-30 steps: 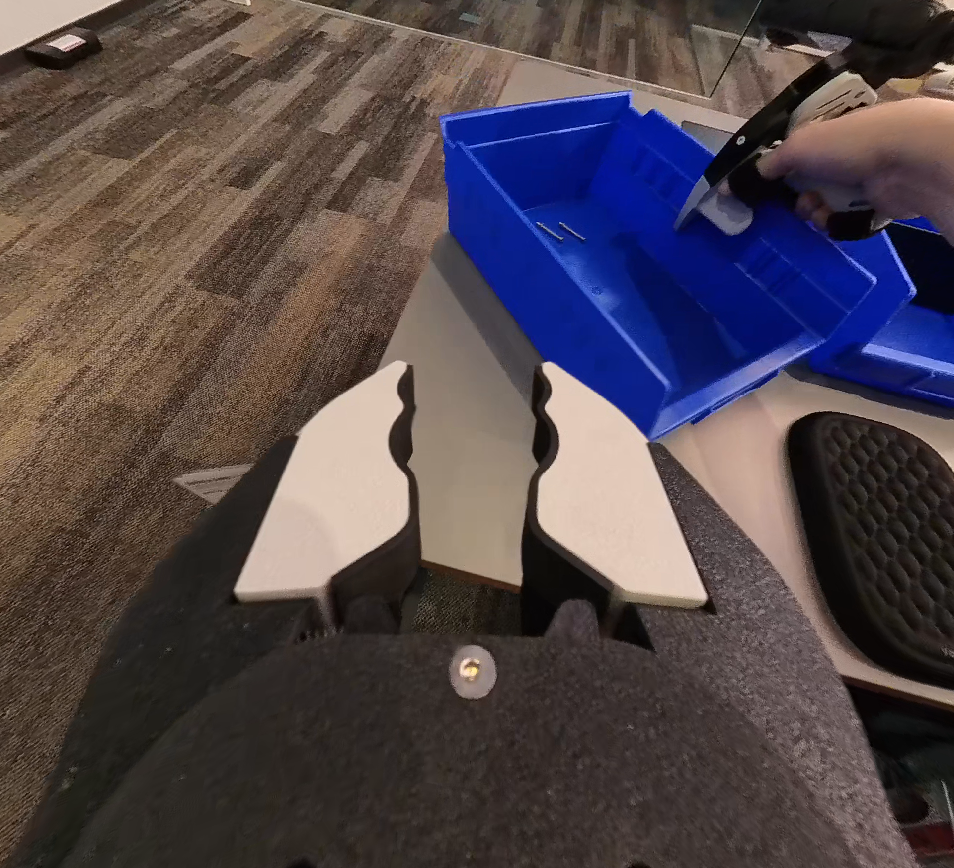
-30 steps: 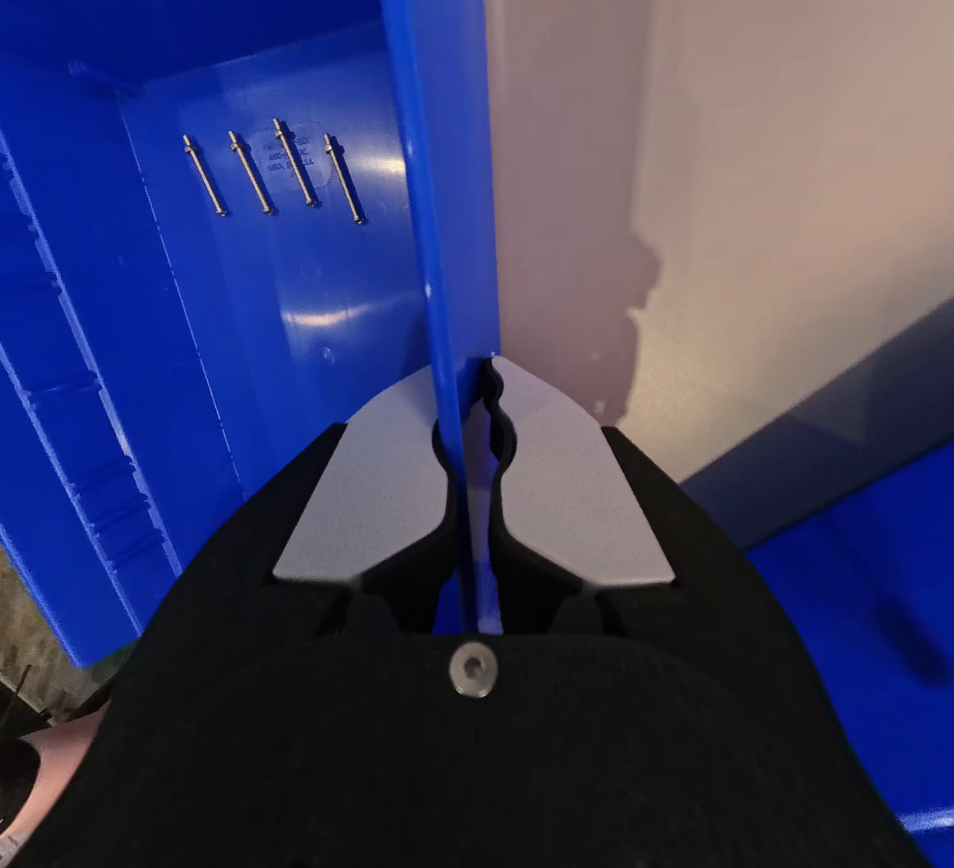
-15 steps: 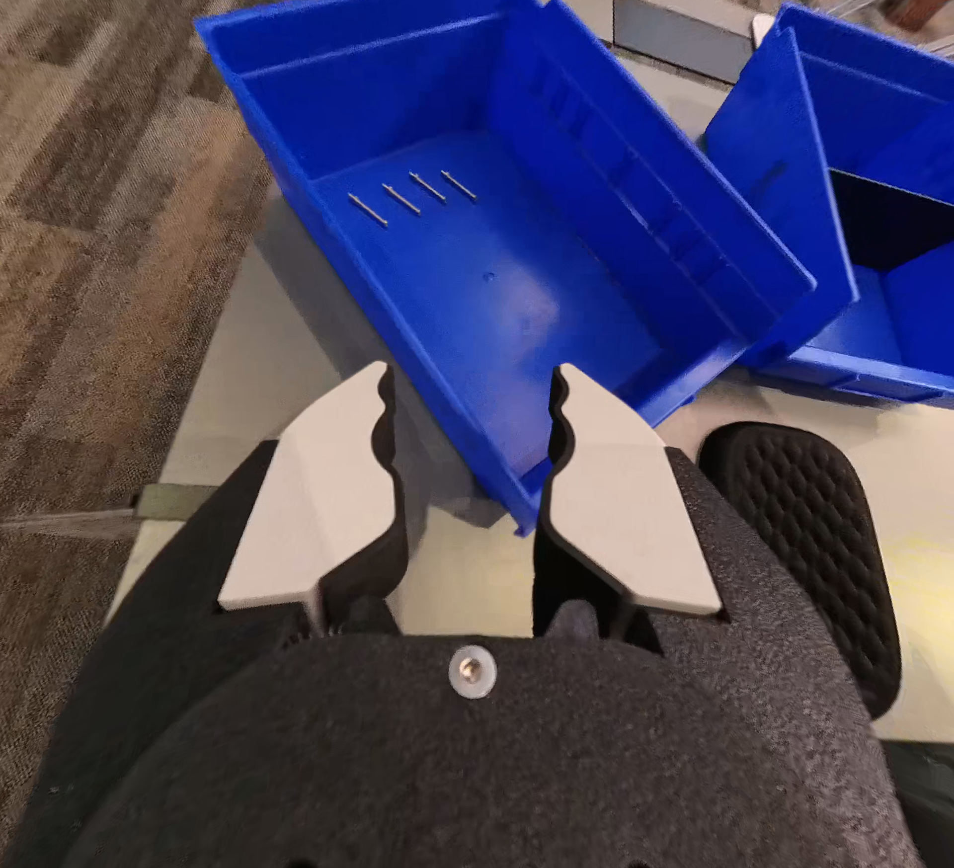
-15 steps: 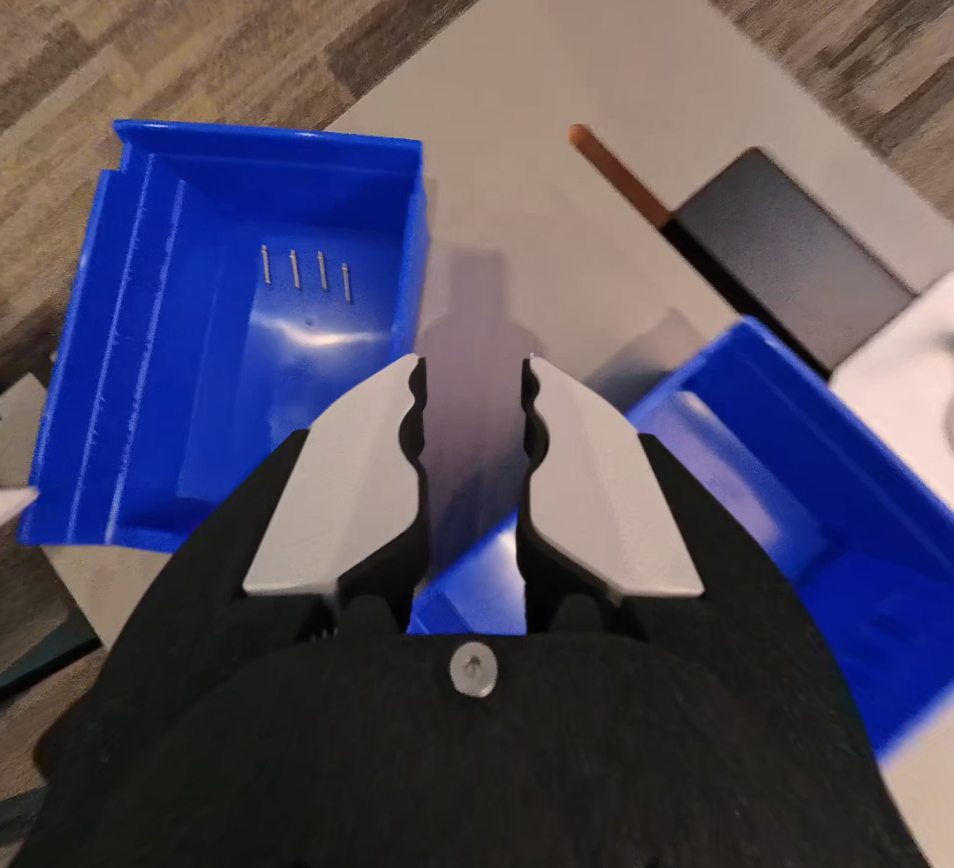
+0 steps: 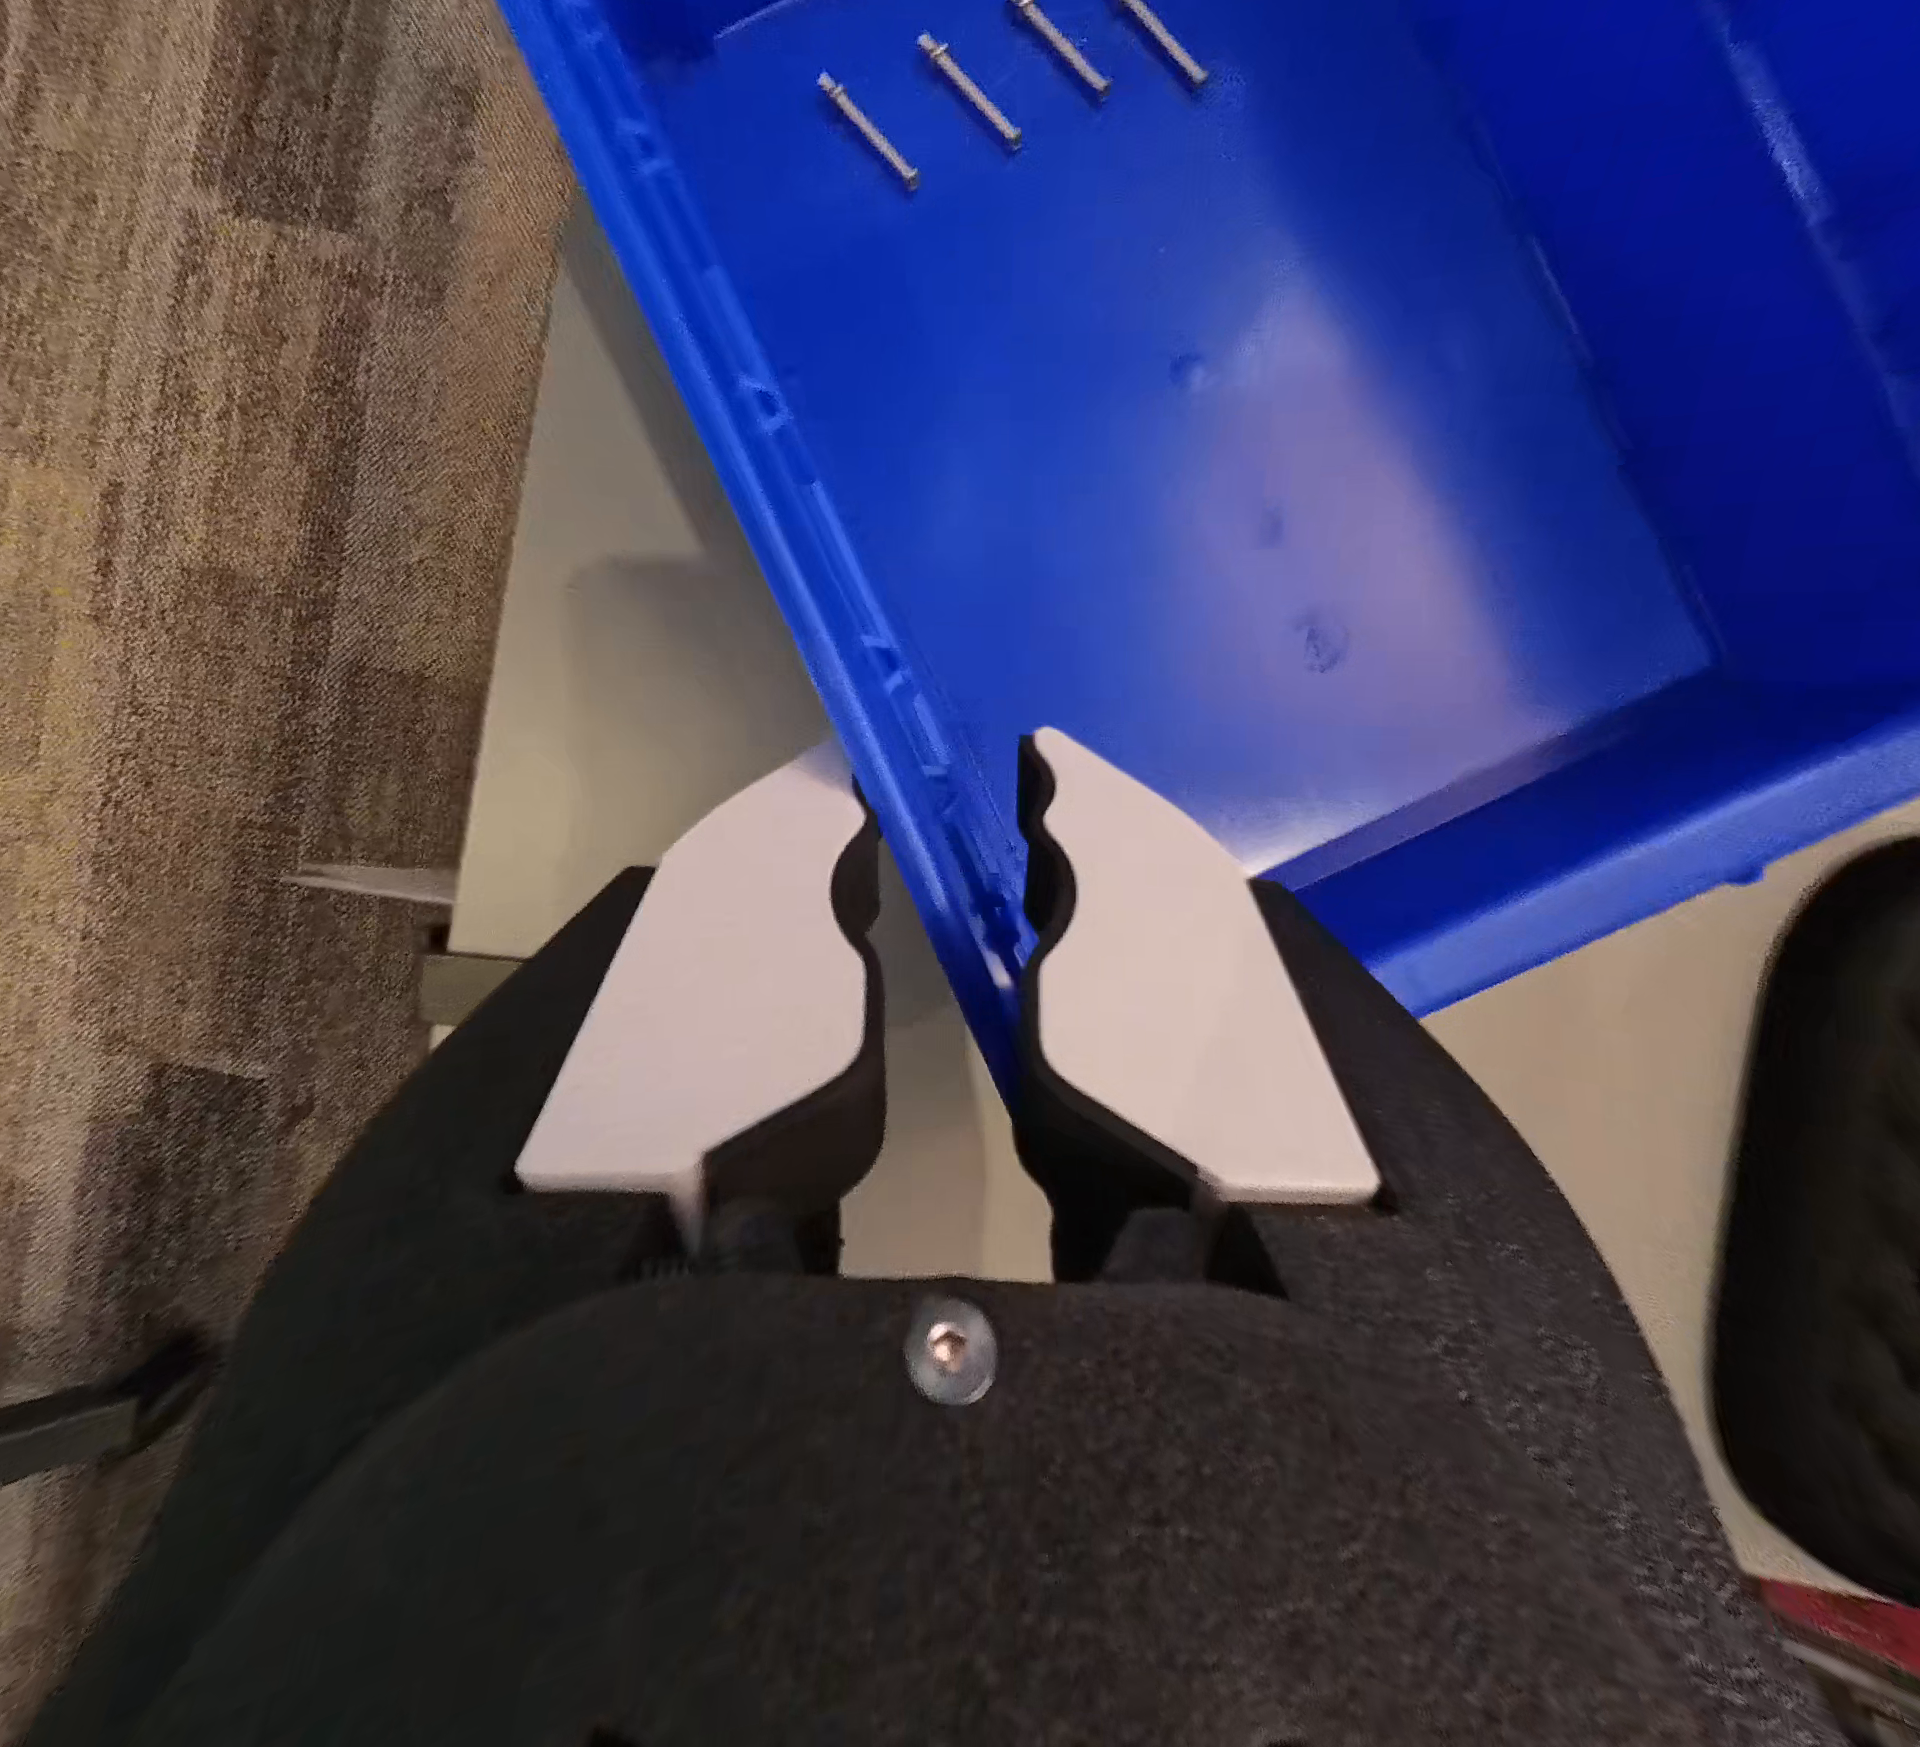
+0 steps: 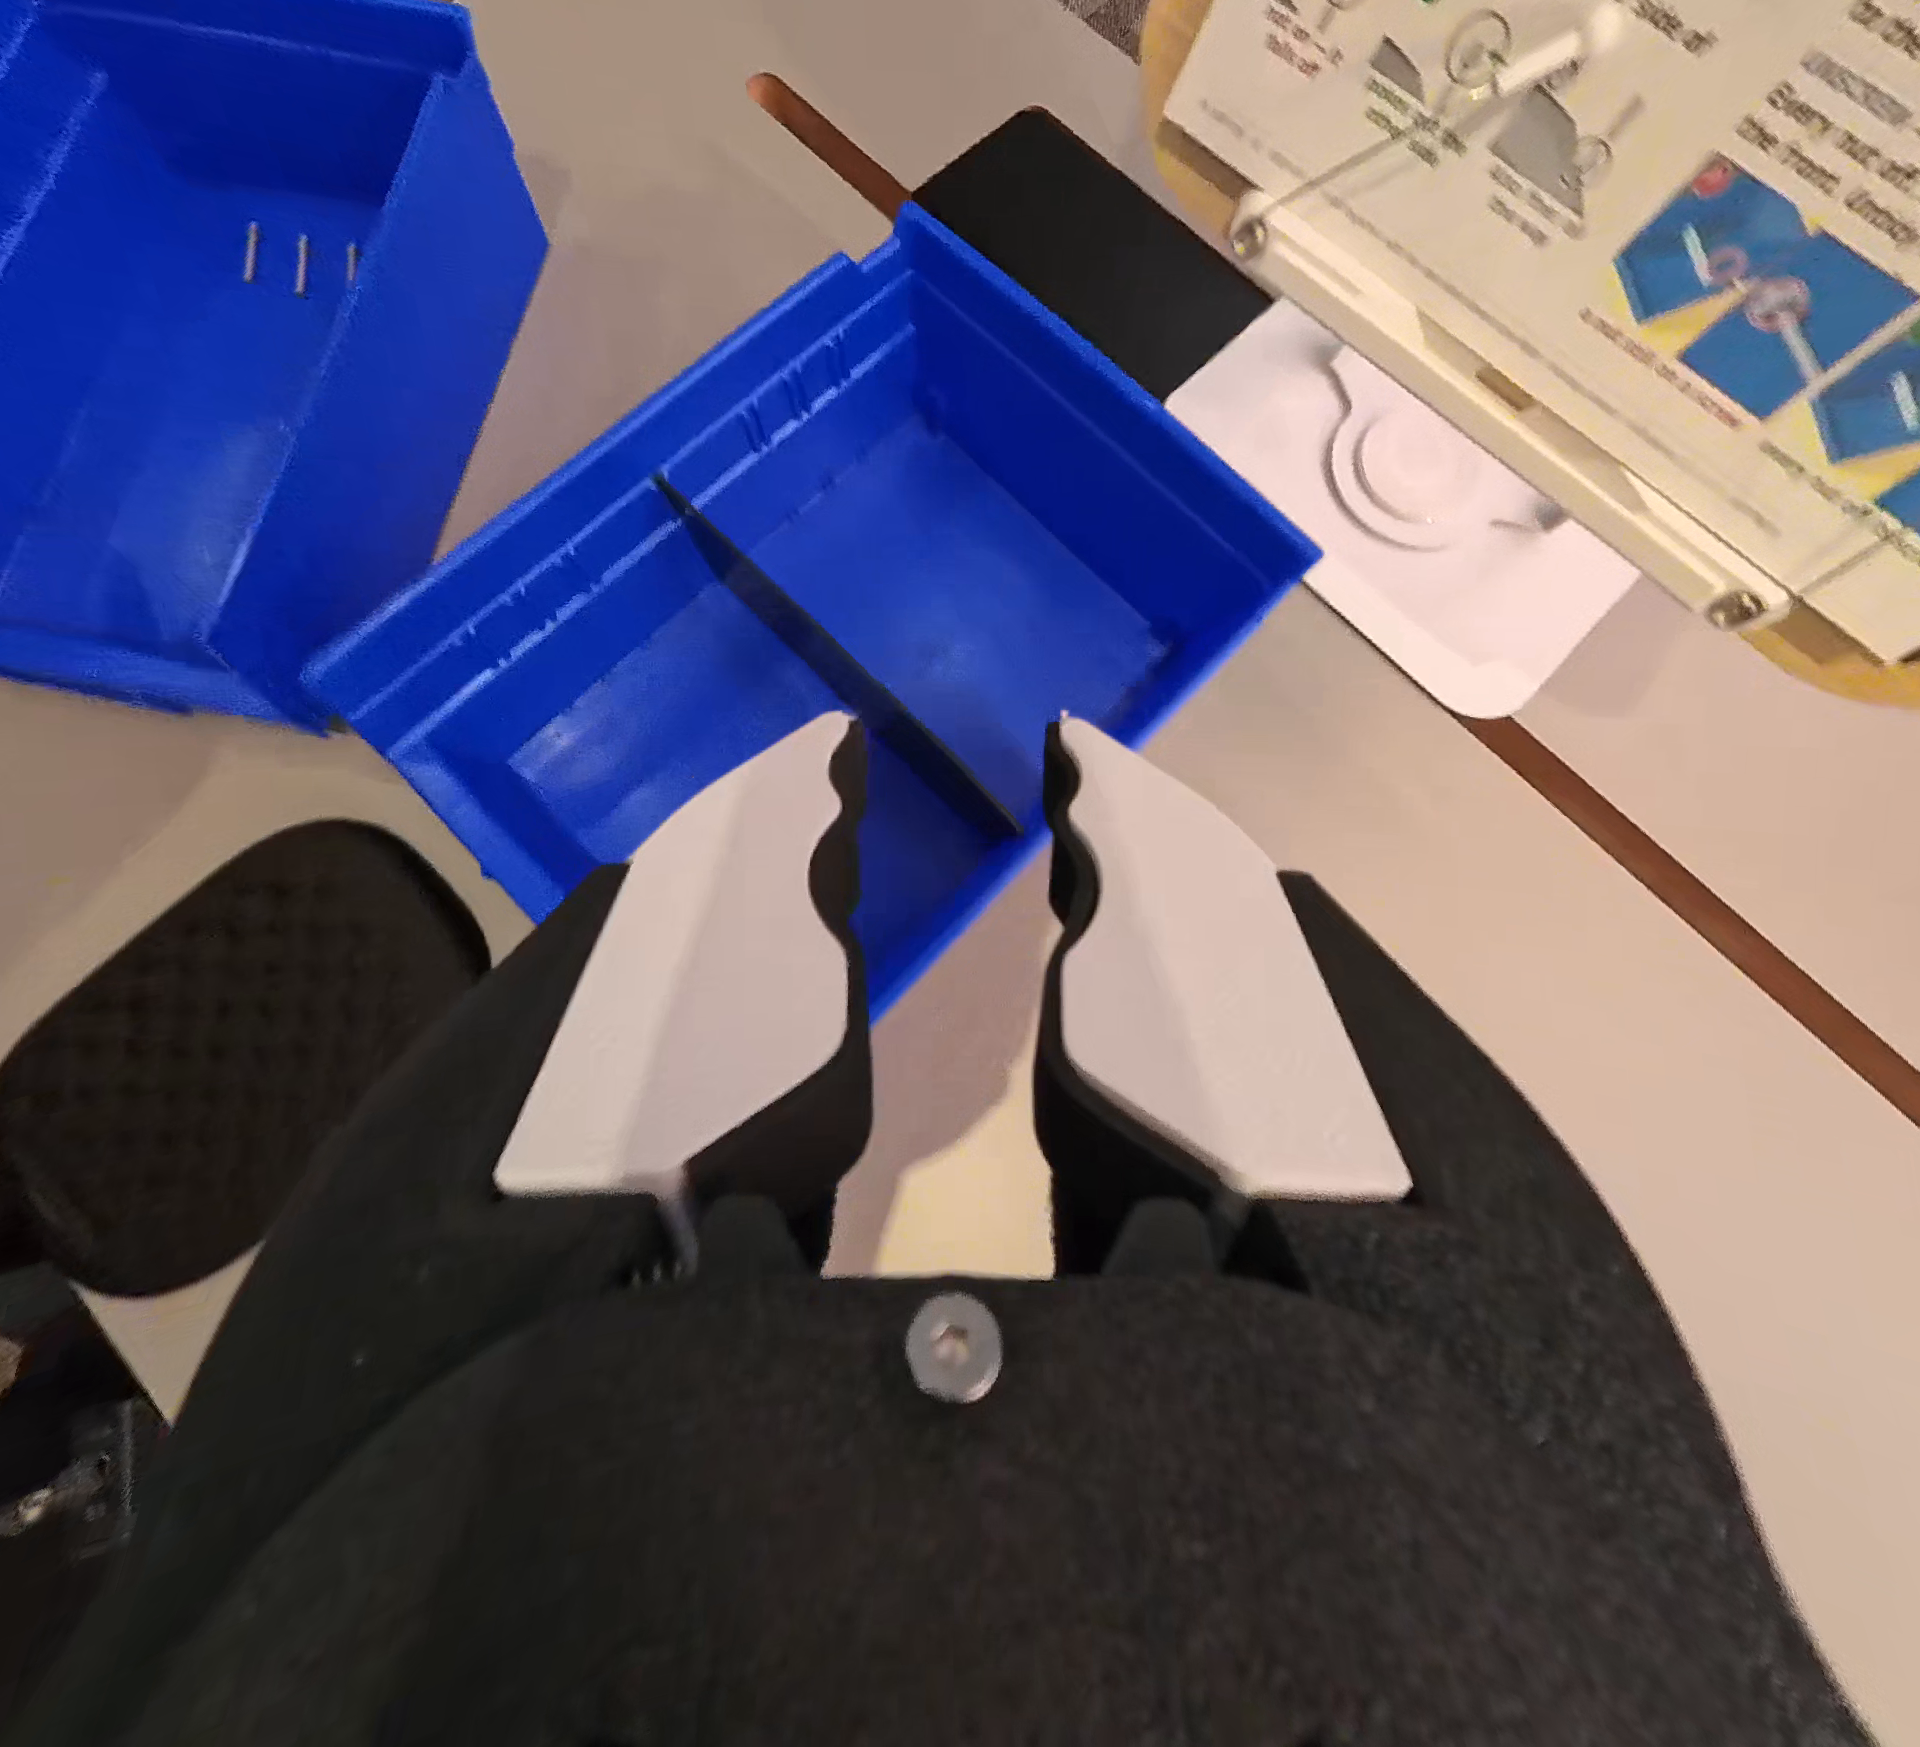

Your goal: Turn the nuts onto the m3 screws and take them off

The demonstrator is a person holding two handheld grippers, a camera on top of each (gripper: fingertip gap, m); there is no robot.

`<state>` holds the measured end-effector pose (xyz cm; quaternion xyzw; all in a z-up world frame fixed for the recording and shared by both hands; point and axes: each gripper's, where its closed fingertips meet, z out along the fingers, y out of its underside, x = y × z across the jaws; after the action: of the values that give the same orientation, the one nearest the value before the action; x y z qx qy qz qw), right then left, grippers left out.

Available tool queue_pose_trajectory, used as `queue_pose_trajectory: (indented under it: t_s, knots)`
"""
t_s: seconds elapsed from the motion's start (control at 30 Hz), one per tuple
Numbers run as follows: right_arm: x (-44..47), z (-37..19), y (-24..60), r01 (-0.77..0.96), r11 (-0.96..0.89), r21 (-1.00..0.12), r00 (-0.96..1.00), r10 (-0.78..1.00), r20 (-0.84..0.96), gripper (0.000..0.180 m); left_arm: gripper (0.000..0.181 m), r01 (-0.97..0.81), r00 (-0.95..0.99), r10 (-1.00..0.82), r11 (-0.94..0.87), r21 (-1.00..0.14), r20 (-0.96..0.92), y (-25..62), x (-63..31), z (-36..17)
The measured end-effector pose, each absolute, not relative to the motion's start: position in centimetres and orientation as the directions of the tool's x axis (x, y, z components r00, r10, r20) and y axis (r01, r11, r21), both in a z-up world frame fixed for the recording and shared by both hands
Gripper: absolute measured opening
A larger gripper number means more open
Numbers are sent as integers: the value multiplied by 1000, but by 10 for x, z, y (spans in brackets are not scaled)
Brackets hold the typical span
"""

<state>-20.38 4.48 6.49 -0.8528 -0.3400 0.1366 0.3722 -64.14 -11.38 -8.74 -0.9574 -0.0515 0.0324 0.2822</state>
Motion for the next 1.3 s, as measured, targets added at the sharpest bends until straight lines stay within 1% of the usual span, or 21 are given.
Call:
queue_pose_trajectory:
  t_s: [0.1,0.23,0.4,0.5,0.6,0.67,0.8,0.87,0.97,1.03,1.1,1.17,1.2,1.27,1.3]
  knots:
    - [-181,60,30,494,-476,-727,716,697,30,31,12,46,996,77,-866,-497,-41,-104,-660,-88]
    - [-160,53,11,526,-448,-723,694,717,60,31,12,-26,997,8,-888,-459,-74,-83,-681,-88]
    - [-146,49,-8,544,-408,-733,671,737,88,28,13,-202,979,-184,-884,-421,-83,-63,-689,-88]
    - [-139,43,-13,558,-400,-727,660,745,96,26,13,-240,971,-225,-881,-408,-84,-57,-696,-89]
    - [-131,26,-13,578,-420,-700,663,742,102,29,13,-271,962,-265,-870,-411,-73,-55,-697,-89]
    - [-133,14,-11,542,-462,-702,683,729,47,32,13,-286,957,-282,-862,-417,-72,-53,-697,-89]
    - [-151,-3,-1,383,-574,-724,748,653,-122,41,13,-296,953,-293,-858,-419,-72,-51,-697,-89]
    - [-161,-14,8,350,-603,-717,778,614,-137,48,13,-303,951,-296,-856,-419,-83,-50,-697,-89]
    - [-176,-33,16,345,-646,-681,815,566,-124,55,15,-304,952,-285,-853,-424,-110,-49,-699,-89]
    - [-192,-45,15,327,-684,-652,824,544,-158,61,18,-315,949,-283,-847,-427,-139,-48,-700,-90]
    - [-202,-61,13,330,-721,-609,840,519,-160,65,33,-311,950,-275,-849,-426,-145,-50,-701,-93]
    - [-201,-81,13,354,-752,-556,867,487,-106,65,48,-278,960,-263,-850,-447,-98,-50,-698,-94]
    - [-199,-92,12,376,-770,-516,875,478,-76,64,52,-260,964,-253,-845,-468,-79,-49,-696,-92]
    - [-192,-111,7,434,-796,-422,878,479,-2,52,53,-228,971,-227,-812,-538,-69,-44,-698,-81]
    - [-193,-116,5,450,-801,-395,873,487,6,37,52,-212,975,-215,-793,-571,-63,-42,-698,-73]
